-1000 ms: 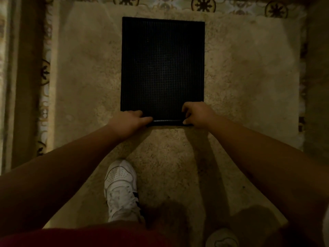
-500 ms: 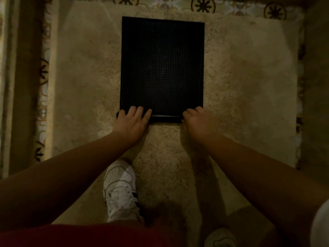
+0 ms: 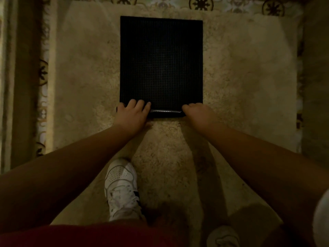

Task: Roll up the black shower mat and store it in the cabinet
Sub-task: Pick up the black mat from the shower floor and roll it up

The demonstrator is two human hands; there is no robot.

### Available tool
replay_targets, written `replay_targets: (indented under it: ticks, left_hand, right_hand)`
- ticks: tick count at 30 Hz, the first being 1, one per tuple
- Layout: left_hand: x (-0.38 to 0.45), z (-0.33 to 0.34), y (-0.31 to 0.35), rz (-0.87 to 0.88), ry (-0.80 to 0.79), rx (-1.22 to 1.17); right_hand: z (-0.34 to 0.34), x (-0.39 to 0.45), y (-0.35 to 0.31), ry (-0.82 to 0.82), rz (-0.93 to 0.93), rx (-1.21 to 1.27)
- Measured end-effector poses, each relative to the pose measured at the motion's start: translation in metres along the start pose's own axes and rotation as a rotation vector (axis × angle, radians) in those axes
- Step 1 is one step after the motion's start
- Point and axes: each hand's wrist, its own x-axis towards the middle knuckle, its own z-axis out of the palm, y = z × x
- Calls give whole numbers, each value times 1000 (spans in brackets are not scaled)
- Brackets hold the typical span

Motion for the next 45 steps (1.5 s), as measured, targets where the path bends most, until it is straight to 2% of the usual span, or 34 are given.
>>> replay_targets:
  ticks: [4, 11, 16, 21, 24, 27, 30, 33, 37, 45]
  left_hand:
    - [9, -16, -8, 42, -65, 0]
    - [-10, -10, -10, 134, -32, -36]
    - [-20, -7, -6, 157, -40, -94]
    - [-14, -10, -4, 53, -24, -236]
    - [-11, -8, -4, 30, -25, -320]
    - [0, -10, -13, 36, -104, -408]
    - [10, -16, -18, 16, -174, -486]
    - [13, -20, -18, 6, -173, -508]
    - [4, -15, -22, 54, -57, -446]
    - [-16, -21, -9, 220, 71, -45]
  right_hand:
    - [-3, 5, 0, -41, 15, 25]
    - [2, -4, 0, -51, -7, 125]
    - [-5, -1, 0, -191, 48, 241]
    - [-5, -4, 6, -75, 123, 439]
    - [5, -13, 7, 64, 43, 341]
    - [16, -20, 3, 178, -12, 221]
    - [16, -21, 0, 167, -18, 134]
    - [14, -21, 3, 153, -48, 104]
    - [6, -14, 3, 82, 19, 218]
    - [0, -2, 9, -10, 69, 276]
